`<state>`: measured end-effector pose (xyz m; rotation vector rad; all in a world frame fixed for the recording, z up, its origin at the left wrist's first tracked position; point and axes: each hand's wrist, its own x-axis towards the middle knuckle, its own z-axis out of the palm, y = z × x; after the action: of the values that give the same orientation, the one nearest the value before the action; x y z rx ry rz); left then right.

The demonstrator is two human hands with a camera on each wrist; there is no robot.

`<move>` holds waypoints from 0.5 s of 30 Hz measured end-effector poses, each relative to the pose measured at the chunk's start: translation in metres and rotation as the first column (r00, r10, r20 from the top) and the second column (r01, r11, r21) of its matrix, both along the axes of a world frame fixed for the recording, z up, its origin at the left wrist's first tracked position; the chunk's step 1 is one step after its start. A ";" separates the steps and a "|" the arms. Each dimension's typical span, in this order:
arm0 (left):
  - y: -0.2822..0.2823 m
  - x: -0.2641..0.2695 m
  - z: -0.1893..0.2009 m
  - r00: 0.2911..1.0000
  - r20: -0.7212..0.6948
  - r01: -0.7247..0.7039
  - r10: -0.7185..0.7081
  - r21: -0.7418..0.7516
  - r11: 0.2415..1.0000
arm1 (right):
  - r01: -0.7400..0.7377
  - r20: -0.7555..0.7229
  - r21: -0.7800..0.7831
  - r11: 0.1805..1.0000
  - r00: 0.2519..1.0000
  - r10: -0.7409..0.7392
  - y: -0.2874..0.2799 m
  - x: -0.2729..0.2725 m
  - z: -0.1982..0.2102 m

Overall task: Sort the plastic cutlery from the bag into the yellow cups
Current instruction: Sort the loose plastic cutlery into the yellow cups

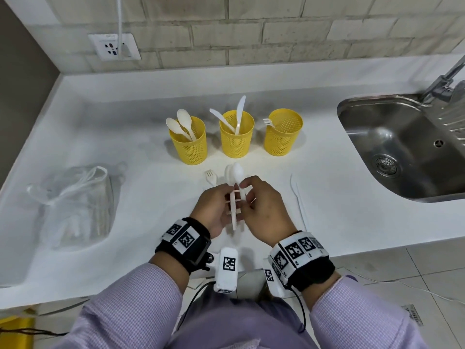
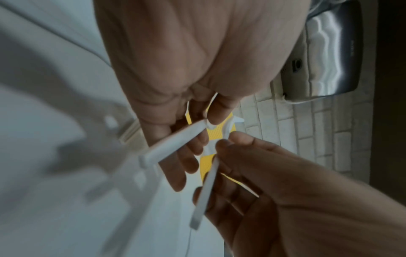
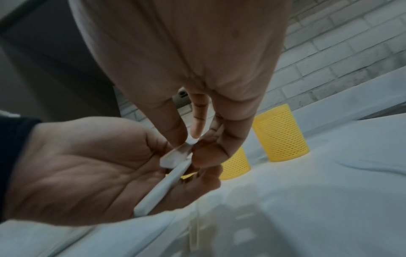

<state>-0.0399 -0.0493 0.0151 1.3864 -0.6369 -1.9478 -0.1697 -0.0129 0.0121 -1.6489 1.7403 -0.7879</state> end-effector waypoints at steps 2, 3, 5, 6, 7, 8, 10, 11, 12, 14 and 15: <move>0.001 0.001 0.000 1.000 -0.007 -0.003 0.003 0.009 1.000 | 0.007 -0.003 0.002 1.000 1.000 -0.007 0.001 0.005 -0.002; 0.001 0.002 -0.001 1.000 -0.012 -0.003 0.004 0.011 1.000 | 0.007 -0.011 0.006 1.000 1.000 -0.007 0.002 0.008 -0.004; 0.003 0.002 -0.002 1.000 -0.019 -0.010 0.010 0.013 1.000 | -0.001 -0.025 0.010 1.000 1.000 0.001 0.003 0.013 -0.006; 0.003 0.001 -0.002 1.000 -0.015 -0.010 0.011 0.011 1.000 | -0.003 -0.025 0.009 1.000 1.000 0.003 0.004 0.014 -0.006; 0.004 0.001 -0.002 1.000 -0.009 -0.010 0.010 0.006 1.000 | -0.005 -0.022 0.007 1.000 1.000 0.005 0.004 0.015 -0.006; 0.004 0.000 -0.001 1.000 0.003 -0.010 0.010 -0.004 1.000 | -0.010 -0.022 0.003 1.000 1.000 0.010 0.004 0.016 -0.004; 0.006 0.002 0.002 1.000 0.027 -0.006 0.006 -0.026 1.000 | -0.043 -0.015 -0.014 0.999 0.999 0.043 0.005 0.015 0.001; 0.006 0.003 0.003 0.999 0.038 -0.003 0.004 -0.036 0.999 | -0.058 0.000 -0.025 0.998 0.998 0.058 0.005 0.013 0.003; 0.006 0.005 0.003 0.999 0.054 0.002 0.000 -0.048 0.999 | -0.060 0.013 -0.039 0.997 0.998 0.060 0.005 0.010 0.005; 0.006 0.009 0.004 0.993 0.118 0.021 -0.011 -0.091 0.996 | -0.023 -0.001 -0.064 0.998 1.000 0.023 0.002 -0.001 0.006; 0.004 0.012 0.005 0.986 0.166 0.031 -0.012 -0.116 0.993 | 0.007 -0.025 -0.065 0.998 1.000 -0.009 0.000 -0.009 0.006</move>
<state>-0.0277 -0.0449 0.0197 1.4817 -0.8341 -1.7935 -0.1783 -0.0129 0.0180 -1.7028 1.7569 -0.8390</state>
